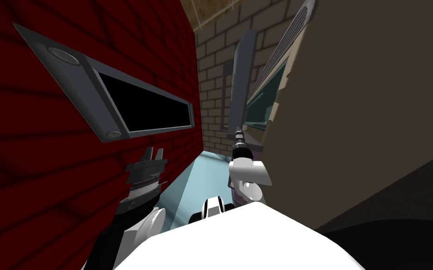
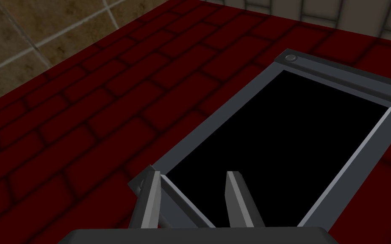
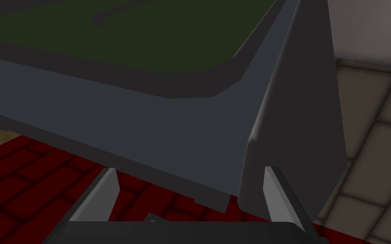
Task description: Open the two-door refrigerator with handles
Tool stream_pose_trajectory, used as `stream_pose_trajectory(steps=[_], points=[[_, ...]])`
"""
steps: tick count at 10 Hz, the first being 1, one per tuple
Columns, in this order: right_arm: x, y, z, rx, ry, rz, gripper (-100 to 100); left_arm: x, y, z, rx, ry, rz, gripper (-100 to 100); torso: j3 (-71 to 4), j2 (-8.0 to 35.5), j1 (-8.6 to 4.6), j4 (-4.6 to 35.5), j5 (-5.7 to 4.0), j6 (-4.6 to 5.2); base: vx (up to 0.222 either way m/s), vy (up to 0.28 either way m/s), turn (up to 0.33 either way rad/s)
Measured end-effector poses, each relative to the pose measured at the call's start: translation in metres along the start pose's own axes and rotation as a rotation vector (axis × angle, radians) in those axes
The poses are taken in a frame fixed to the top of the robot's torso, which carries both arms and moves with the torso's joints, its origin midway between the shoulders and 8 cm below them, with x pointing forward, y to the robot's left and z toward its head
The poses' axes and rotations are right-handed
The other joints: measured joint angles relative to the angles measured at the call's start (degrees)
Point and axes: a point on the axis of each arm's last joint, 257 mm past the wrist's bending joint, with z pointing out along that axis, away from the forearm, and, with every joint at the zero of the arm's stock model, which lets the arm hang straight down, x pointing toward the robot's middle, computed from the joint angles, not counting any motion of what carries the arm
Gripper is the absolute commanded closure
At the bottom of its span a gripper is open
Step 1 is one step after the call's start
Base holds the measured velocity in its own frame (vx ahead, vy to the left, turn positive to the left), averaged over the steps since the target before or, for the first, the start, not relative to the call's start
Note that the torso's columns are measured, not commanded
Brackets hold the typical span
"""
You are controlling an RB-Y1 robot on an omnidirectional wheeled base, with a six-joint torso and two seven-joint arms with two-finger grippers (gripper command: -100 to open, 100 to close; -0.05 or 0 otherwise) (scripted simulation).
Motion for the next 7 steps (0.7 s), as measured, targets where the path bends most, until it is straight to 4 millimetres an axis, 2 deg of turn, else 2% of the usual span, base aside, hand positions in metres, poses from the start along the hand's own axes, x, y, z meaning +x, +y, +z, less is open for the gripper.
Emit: stream_pose_trajectory(steps=[2, 4, 7], points=[[0.004, -0.007, -0.006, -0.014, -0.004, 0.092, -100, 0.0, 0.0, 0.0, 0.0, 0.0, 0.0, 0, 0.2, 0.4, -0.21, 0.2, -0.03, 0.12, -0.019, 0.006, 0.02], [-0.001, -0.014, -0.008, -0.007, -0.021, 0.104, -100, 0.0, 0.0, 0.0, 0.0, 0.0, 0.0, 0, 0.6, 0.7, 0.49, 0.1, 0.05, -0.03, -0.004, 0.046, 0.007], [-0.008, -0.02, -0.009, -0.021, -0.037, 0.085, -100, 0.0, 0.0, 0.0, 0.0, 0.0, 0.0, 0, 0.6, 0.9, 0.52, 0.4, 0.21, 0.04, 0.051, 0.045, 0.002]])
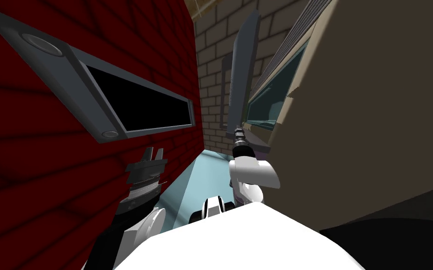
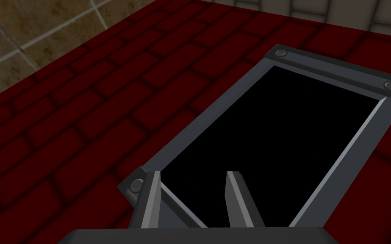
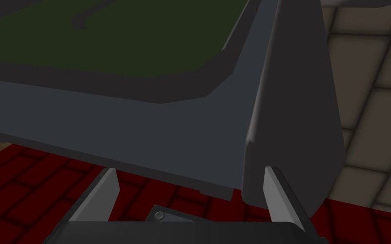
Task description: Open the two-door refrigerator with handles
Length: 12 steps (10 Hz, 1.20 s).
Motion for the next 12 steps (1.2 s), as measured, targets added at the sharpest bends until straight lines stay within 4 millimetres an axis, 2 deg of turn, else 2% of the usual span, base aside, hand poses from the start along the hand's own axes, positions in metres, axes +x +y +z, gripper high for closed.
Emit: stream_pose_trajectory(steps=[3, 4, 12], points=[[-0.005, -0.001, 0.002, -0.008, -0.01, -0.01, -100, 0.0, 0.0, 0.0, 0.0, 0.0, 0.0, 0, 0.0, 0.2, -0.5, 0.3, -0.09, 0.16, 0.01, 0.013, 0.015], [-0.008, -0.002, 0.001, -0.008, -0.017, -0.009, 100, 0.0, 0.0, 0.0, 0.0, 0.0, 0.0, 0, 0.3, 0.3, -0.24, 0.0, -0.16, 0.08, -0.031, -0.015, -0.019], [0.004, 0.013, 0.0, -0.015, 0.009, 0.01, 100, 0.0, 0.0, 0.0, 0.0, 0.0, 0.0, 0, 0.1, 0.2, 0.06, 0.2, 0.07, 0.0, -0.023, -0.018, -0.002]])
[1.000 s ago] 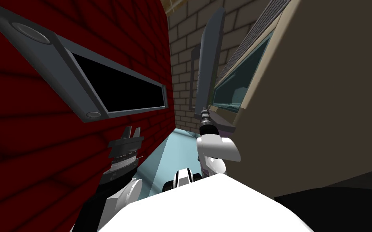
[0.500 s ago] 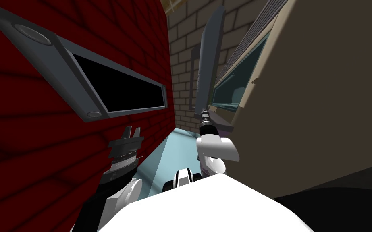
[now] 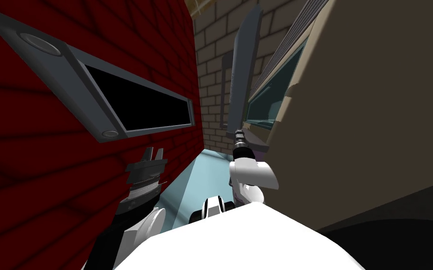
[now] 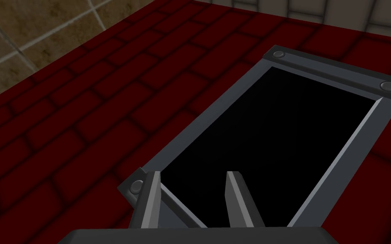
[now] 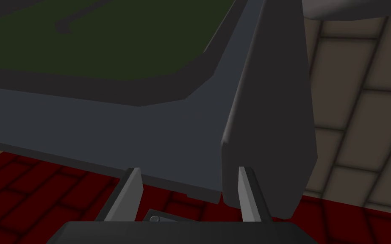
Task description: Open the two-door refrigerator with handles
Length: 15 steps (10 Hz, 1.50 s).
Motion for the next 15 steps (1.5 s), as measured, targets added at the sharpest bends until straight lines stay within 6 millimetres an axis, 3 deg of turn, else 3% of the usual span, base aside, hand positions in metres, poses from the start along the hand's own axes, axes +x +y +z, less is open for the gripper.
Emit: stream_pose_trajectory(steps=[4, 11, 15], points=[[0.002, 0.007, 0.001, -0.015, 0.017, -0.01, 100, 0.0, 0.0, 0.0, 0.0, 0.0, 0.0, 0, 0.4, 0.3, 1.11, -0.2, 0.24, -0.2, 0.09, 0.13, -0.007], [0.024, -0.003, 0.014, -0.001, 0.116, -0.066, 100, 0.0, 0.0, 0.0, 0.0, 0.0, 0.0, 0, 0.6, 0.7, 0.42, -0.1, -0.02, -0.09, 0.206, 0.215, -0.009], [0.041, -0.011, 0.021, 0.001, 0.185, -0.096, 100, 0.0, 0.0, 0.0, 0.0, 0.0, 0.0, 0, 0.7, 0.8, 0.76, 0.0, 0.13, -0.11, 0.225, 0.226, -0.02]])
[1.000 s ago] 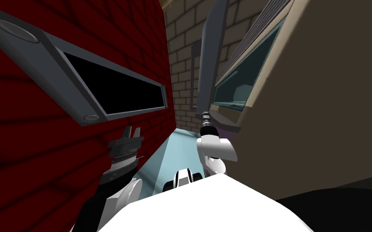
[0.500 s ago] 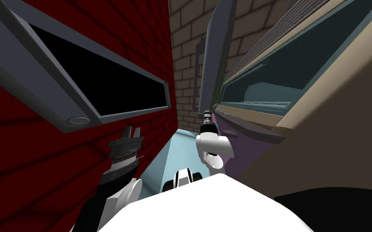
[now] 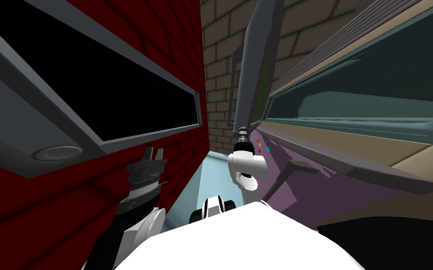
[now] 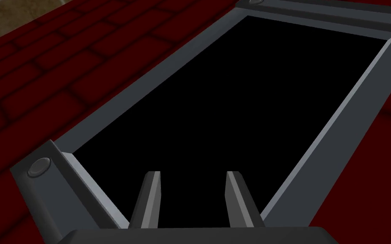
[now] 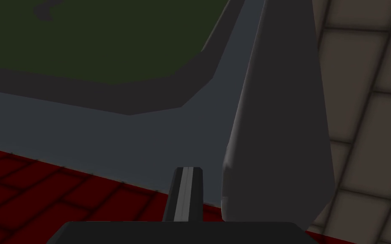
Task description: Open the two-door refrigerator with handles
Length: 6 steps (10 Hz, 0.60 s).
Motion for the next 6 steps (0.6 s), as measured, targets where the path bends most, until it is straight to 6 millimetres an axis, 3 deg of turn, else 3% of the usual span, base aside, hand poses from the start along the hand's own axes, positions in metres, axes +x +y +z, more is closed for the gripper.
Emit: stream_pose_trajectory(steps=[3, 4, 5, 6], points=[[0.011, -0.006, 0.004, 0.009, 0.045, -0.016, 100, 0.0, 0.0, 0.0, 0.0, 0.0, 0.0, 0, 0.4, 0.5, 0.24, 0.0, 0.01, -0.14, 0.185, 0.211, -0.015], [0.015, -0.007, 0.006, 0.01, 0.063, -0.022, 100, 0.0, 0.0, 0.0, 0.0, 0.0, 0.0, 0, 0.4, 0.5, 0.34, 0.0, 0.03, -0.14, 0.076, 0.102, -0.009], [0.016, -0.007, 0.006, 0.009, 0.065, -0.023, -100, 0.0, 0.0, 0.0, 0.0, 0.0, 0.0, 0, 0.5, 0.6, 0.02, 0.0, -0.05, -0.13, 0.03, 0.03, -0.018], [0.017, -0.009, 0.009, 0.022, 0.069, -0.043, -100, 0.0, 0.0, 0.0, 0.0, 0.0, 0.0, 0, 0.5, 0.6, -0.1, 0.0, -0.11, -0.12, 0.032, 0.019, -0.033]])
